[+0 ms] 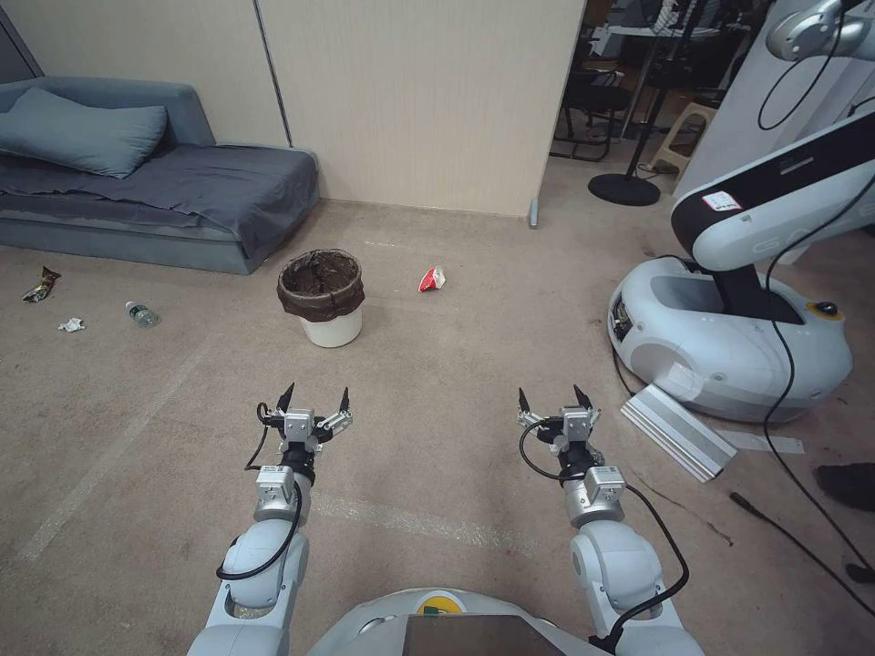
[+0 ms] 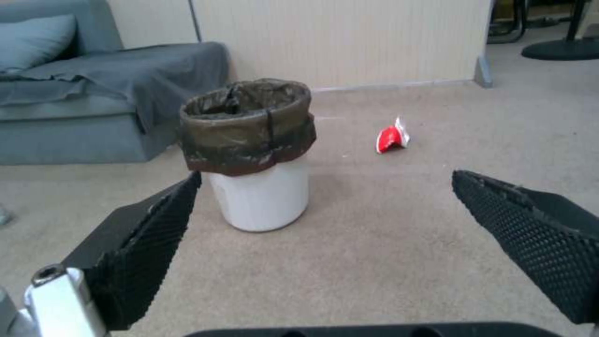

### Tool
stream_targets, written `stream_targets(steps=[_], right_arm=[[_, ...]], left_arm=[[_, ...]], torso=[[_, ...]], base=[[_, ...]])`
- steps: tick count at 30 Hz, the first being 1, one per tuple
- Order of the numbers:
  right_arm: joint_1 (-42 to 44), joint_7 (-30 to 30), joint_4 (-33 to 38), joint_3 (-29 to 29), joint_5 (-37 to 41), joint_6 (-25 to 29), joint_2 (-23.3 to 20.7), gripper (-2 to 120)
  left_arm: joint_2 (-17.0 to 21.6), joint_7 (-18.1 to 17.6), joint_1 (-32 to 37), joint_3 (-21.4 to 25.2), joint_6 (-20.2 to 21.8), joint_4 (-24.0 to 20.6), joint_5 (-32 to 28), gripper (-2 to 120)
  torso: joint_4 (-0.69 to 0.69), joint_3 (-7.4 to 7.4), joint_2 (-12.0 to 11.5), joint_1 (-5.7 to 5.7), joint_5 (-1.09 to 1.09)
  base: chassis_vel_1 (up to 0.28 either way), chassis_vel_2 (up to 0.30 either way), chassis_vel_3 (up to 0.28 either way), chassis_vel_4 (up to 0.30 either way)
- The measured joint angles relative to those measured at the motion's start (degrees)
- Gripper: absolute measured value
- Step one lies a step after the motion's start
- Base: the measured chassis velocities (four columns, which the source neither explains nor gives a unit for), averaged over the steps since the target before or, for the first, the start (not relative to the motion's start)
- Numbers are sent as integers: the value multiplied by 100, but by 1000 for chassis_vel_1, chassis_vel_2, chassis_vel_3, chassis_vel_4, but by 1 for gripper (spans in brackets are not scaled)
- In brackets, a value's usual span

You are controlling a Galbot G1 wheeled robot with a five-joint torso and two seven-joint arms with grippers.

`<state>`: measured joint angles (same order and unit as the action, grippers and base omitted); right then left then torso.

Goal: Pick up the trash bin, then pick up the garbage from the floor and place it into the trash bin.

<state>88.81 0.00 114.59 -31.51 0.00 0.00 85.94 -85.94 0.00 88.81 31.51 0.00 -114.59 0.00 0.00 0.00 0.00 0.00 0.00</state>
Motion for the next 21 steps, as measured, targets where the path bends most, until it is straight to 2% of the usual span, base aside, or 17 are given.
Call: stream_targets(steps=[21], right_arm=[[0,0,0,0,0,0,0,100]], left_arm=[[0,0,0,0,0,0,0,100]], torso=[[0,0,0,0,0]], base=[[0,0,0,0]])
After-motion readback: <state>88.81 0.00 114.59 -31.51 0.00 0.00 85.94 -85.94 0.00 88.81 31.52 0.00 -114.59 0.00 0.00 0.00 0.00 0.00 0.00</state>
